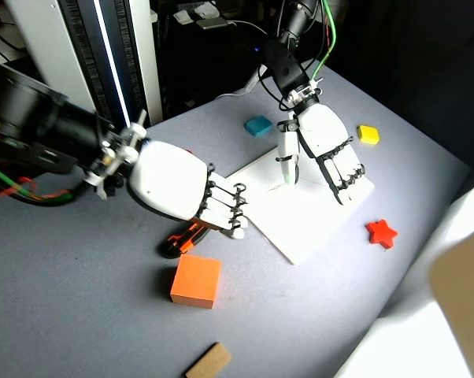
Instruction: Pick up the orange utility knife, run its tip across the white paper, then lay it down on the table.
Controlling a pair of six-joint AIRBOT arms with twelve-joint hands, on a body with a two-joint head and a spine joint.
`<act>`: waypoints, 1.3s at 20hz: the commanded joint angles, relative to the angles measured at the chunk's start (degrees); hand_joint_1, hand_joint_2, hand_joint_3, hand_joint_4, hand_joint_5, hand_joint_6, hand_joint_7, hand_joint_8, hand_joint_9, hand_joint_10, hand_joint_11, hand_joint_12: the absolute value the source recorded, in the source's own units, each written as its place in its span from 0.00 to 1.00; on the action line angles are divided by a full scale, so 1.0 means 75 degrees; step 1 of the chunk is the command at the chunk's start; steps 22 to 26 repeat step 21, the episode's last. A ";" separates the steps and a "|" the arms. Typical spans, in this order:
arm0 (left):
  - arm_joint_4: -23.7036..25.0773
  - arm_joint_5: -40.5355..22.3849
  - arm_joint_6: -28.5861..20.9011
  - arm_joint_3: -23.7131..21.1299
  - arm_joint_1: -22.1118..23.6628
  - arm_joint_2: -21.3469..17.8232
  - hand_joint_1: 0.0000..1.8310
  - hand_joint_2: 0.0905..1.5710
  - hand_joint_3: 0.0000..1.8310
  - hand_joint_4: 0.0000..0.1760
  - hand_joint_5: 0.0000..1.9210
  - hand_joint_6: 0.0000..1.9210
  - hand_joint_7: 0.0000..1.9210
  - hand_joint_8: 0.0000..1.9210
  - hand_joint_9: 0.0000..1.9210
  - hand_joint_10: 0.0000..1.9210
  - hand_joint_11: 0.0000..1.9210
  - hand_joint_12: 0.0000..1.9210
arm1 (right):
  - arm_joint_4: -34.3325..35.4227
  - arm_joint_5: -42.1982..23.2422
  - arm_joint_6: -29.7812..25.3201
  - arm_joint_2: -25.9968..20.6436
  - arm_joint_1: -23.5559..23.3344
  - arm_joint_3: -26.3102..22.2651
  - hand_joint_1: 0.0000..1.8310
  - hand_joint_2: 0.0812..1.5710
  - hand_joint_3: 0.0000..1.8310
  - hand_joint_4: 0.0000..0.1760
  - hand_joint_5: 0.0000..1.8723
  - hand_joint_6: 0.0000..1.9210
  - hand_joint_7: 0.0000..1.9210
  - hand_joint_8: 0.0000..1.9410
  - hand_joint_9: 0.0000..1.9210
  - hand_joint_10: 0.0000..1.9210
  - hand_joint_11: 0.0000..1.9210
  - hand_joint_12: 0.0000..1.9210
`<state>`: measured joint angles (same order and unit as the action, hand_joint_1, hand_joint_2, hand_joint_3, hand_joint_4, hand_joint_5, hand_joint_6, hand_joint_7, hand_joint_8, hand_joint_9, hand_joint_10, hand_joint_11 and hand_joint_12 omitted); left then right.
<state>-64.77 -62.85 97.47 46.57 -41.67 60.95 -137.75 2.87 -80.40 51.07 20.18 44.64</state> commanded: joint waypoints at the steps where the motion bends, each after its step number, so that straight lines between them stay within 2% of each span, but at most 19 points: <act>1: 0.0519 -0.0645 -0.0066 -0.0102 0.0055 -0.0144 0.10 0.82 0.00 0.00 0.13 0.03 0.17 0.03 0.15 0.04 0.00 0.58 | 0.0345 0.0257 -0.0081 -0.0240 -0.0173 -0.0165 0.03 0.72 0.00 0.00 0.16 0.05 0.20 0.02 0.15 0.18 0.00 0.71; 2: 0.0510 -0.0639 -0.0051 -0.0226 0.0104 -0.0199 0.12 0.83 0.00 0.00 0.19 0.03 0.26 0.03 0.22 0.06 0.00 0.68 | 0.0675 0.0144 -0.0071 -0.0474 -0.0231 -0.0300 0.03 0.74 0.00 0.00 0.26 0.10 0.32 0.04 0.18 0.46 0.00 0.88; 3: 0.0432 -0.0640 -0.0024 -0.0372 0.0160 -0.0246 0.13 0.84 0.00 0.00 0.23 0.04 0.30 0.04 0.26 0.08 0.00 0.74 | 0.0961 0.0036 -0.0008 -0.0753 -0.0291 -0.0434 0.05 0.76 0.00 0.00 0.32 0.25 0.37 0.21 0.22 0.62 0.07 0.95; 4: 0.0426 -0.0648 0.0000 -0.0455 0.0185 -0.0262 0.13 0.85 0.00 0.00 0.26 0.03 0.33 0.04 0.26 0.14 0.00 0.77 | 0.1142 -0.0032 0.0020 -0.0931 -0.0326 -0.0504 0.08 0.76 0.00 0.00 0.36 0.36 0.40 0.37 0.27 0.70 0.13 0.98; 5: 0.0429 -0.0658 0.0035 -0.0553 0.0210 -0.0276 0.15 0.85 0.00 0.00 0.30 0.05 0.32 0.20 0.23 0.38 0.03 0.83 | 0.1482 -0.0237 0.0093 -0.1193 -0.0379 -0.0574 0.08 0.79 0.01 0.00 0.42 0.52 0.47 0.51 0.34 0.78 0.21 1.00; 6: 0.0434 -0.0663 0.0038 -0.0600 0.0218 -0.0281 0.15 0.85 0.00 0.00 0.30 0.05 0.32 0.20 0.23 0.38 0.03 0.83 | 0.1671 -0.0399 0.0108 -0.1341 -0.0418 -0.0609 0.08 0.79 0.01 0.00 0.42 0.52 0.47 0.51 0.34 0.78 0.21 1.00; 7: 0.0491 -0.0684 0.0033 -0.0653 0.0240 -0.0300 0.19 0.85 0.00 0.00 0.35 0.15 0.33 0.45 0.25 0.61 0.09 0.88 | 0.1908 -0.0585 0.0114 -0.1544 -0.0485 -0.0632 0.08 0.82 0.01 0.00 0.48 0.64 0.52 0.61 0.41 0.85 0.26 1.00; 8: 0.0532 -0.0686 0.0034 -0.0676 0.0266 -0.0320 0.21 0.85 0.00 0.00 0.36 0.29 0.33 0.60 0.27 0.73 0.14 0.91 | 0.2161 -0.0669 0.0114 -0.1671 -0.0519 -0.0638 0.07 0.85 0.01 0.00 0.51 0.73 0.54 0.69 0.44 0.91 0.30 1.00; 9: 0.0548 -0.0684 0.0048 -0.0679 0.0307 -0.0323 0.23 0.86 0.00 0.00 0.41 0.59 0.43 0.79 0.39 0.89 0.26 0.99 | 0.2511 -0.0795 0.0113 -0.1859 -0.0548 -0.0641 0.11 0.90 0.02 0.00 0.54 0.87 0.61 0.87 0.57 1.00 0.49 1.00; 11: 0.0545 -0.0684 0.0138 -0.0656 0.0412 -0.0314 0.17 0.90 0.01 0.00 0.45 0.76 0.52 0.83 0.49 0.93 0.39 1.00 | 0.2897 -0.1005 0.0112 -0.2138 -0.0555 -0.0677 0.18 0.93 0.02 0.00 0.59 0.92 0.64 0.95 0.66 1.00 0.64 1.00; 12: 0.0545 -0.0684 0.0161 -0.0634 0.0439 -0.0316 0.17 0.91 0.01 0.00 0.50 0.83 0.57 0.87 0.55 0.96 0.47 1.00 | 0.3077 -0.1135 0.0110 -0.2255 -0.0562 -0.0699 0.24 0.94 0.02 0.00 0.62 0.98 0.66 0.99 0.69 1.00 0.68 1.00; 13: 0.0547 -0.0684 0.0165 -0.0602 0.0453 -0.0316 0.18 0.92 0.01 0.00 0.51 0.87 0.59 0.89 0.58 0.97 0.50 1.00 | 0.3271 -0.1310 0.0084 -0.2378 -0.0571 -0.0721 0.28 0.94 0.01 0.00 0.63 1.00 0.67 1.00 0.71 1.00 0.69 1.00; 14: 0.0548 -0.0684 0.0165 -0.0591 0.0453 -0.0317 0.18 0.92 0.01 0.00 0.51 0.87 0.59 0.89 0.58 0.97 0.50 1.00 | 0.3345 -0.1377 0.0075 -0.2431 -0.0571 -0.0729 0.28 0.94 0.01 0.00 0.63 1.00 0.67 1.00 0.71 1.00 0.69 1.00; 15: 0.0549 -0.0683 0.0165 -0.0578 0.0446 -0.0324 0.28 0.93 0.00 0.00 0.54 0.97 0.61 0.95 0.62 1.00 0.57 1.00 | 0.3463 -0.1401 0.0023 -0.2526 -0.0558 -0.0752 0.36 0.94 0.00 0.50 0.65 1.00 0.67 1.00 0.71 1.00 0.70 1.00; 16: 0.0549 -0.0683 0.0165 -0.0578 0.0442 -0.0327 0.28 0.93 0.00 0.00 0.54 0.97 0.61 0.95 0.62 1.00 0.57 1.00 | 0.3470 -0.1389 0.0000 -0.2573 -0.0547 -0.0764 0.36 0.94 0.00 0.50 0.65 1.00 0.67 1.00 0.71 1.00 0.70 1.00; 17: 0.0549 -0.0683 0.0165 -0.0580 0.0441 -0.0328 0.31 0.93 0.00 0.00 0.53 0.98 0.60 0.97 0.63 1.00 0.60 1.00 | 0.3470 -0.1324 0.0002 -0.2630 -0.0525 -0.0780 0.37 0.93 0.00 0.98 0.65 1.00 0.67 1.00 0.71 1.00 0.70 1.00; 19: 0.0549 -0.0683 0.0166 -0.0600 0.0428 -0.0327 0.33 0.93 0.00 0.00 0.53 0.99 0.61 0.98 0.64 1.00 0.62 1.00 | 0.3469 -0.1329 0.0081 -0.2702 -0.0542 -0.0774 0.37 0.94 0.00 1.00 0.65 1.00 0.67 1.00 0.71 1.00 0.71 1.00; 21: 0.0554 -0.0684 0.0166 -0.0634 0.0389 -0.0327 0.32 0.94 0.00 0.00 0.52 0.99 0.61 0.97 0.64 1.00 0.62 1.00 | 0.3469 -0.1926 0.0259 -0.2790 -0.0654 -0.0708 0.37 0.94 0.00 1.00 0.65 1.00 0.67 1.00 0.71 1.00 0.71 1.00; 26: 0.0554 -0.0684 0.0166 -0.0634 0.0389 -0.0327 0.32 0.94 0.00 0.00 0.52 0.99 0.61 0.97 0.64 1.00 0.62 1.00 | 0.3469 -0.1926 0.0259 -0.2790 -0.0654 -0.0708 0.37 0.94 0.00 1.00 0.65 1.00 0.67 1.00 0.71 1.00 0.71 1.00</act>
